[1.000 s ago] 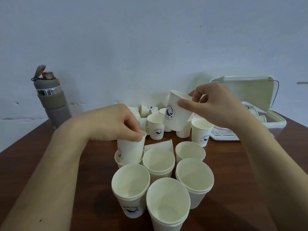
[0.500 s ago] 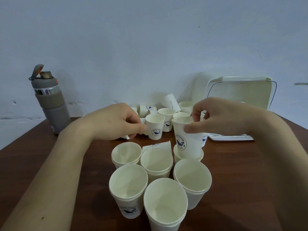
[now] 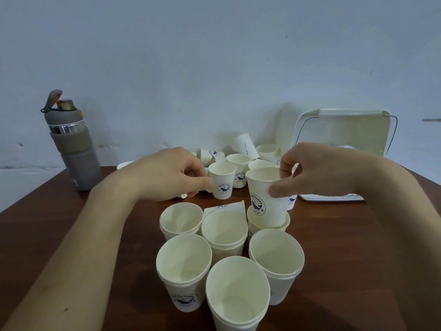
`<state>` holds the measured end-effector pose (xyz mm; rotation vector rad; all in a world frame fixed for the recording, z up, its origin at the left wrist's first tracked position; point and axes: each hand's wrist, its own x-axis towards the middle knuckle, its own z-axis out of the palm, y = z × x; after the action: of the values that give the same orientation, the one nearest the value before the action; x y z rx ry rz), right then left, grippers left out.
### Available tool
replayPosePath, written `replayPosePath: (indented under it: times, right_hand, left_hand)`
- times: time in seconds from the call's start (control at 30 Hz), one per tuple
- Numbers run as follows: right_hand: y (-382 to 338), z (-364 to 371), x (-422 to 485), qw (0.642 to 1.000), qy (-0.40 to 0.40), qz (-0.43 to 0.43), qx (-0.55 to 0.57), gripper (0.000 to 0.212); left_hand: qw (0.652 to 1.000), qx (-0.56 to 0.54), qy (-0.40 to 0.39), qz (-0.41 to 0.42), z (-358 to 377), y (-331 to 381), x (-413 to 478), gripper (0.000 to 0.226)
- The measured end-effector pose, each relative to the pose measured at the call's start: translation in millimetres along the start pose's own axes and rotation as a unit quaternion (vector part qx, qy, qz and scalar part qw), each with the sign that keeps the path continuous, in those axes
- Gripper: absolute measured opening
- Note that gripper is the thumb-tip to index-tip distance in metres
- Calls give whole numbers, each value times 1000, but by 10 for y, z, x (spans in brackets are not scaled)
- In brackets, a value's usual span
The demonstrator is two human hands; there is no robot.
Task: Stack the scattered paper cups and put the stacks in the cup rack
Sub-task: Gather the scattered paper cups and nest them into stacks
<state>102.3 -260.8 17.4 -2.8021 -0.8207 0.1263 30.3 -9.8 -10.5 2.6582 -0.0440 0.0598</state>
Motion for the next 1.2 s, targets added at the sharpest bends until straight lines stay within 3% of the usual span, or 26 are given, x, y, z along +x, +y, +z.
replayPosePath:
  times: [0.13,0.23,0.33,0.57,0.8,0.93,1.1,1.2]
  right_hand:
    - [6,-2,14,1000,-15,-6,15,52]
    - [38,19,100,994,44,-52,81,71]
    - [69,146,299,971,84,-64,217,60]
    - [193,627,693,956,-118,-5,268,75]
    - [233,743,738,925,-177,-8,335,83]
    - [240,744,816,919,-113,-10,378,84]
    - [260,701,863,885,-15,-59,461,76]
    - [241,614,830,876,20,-96,472,75]
  left_hand:
    - [1000,-9,-1,0,15,11,0,23]
    - [1000,-16,3,-1,27,11,12,20]
    - [1000,-10,14,-7,40,-8,40,22]
    - [997,35,59,-28,55,-94,111,28]
    - [996,49,70,-28,61,-112,129,24]
    - [995,51,78,-29,61,-123,137,22]
    - [994,47,94,-29,72,-114,145,15]
    - [995,30,82,-38,86,-61,137,38]
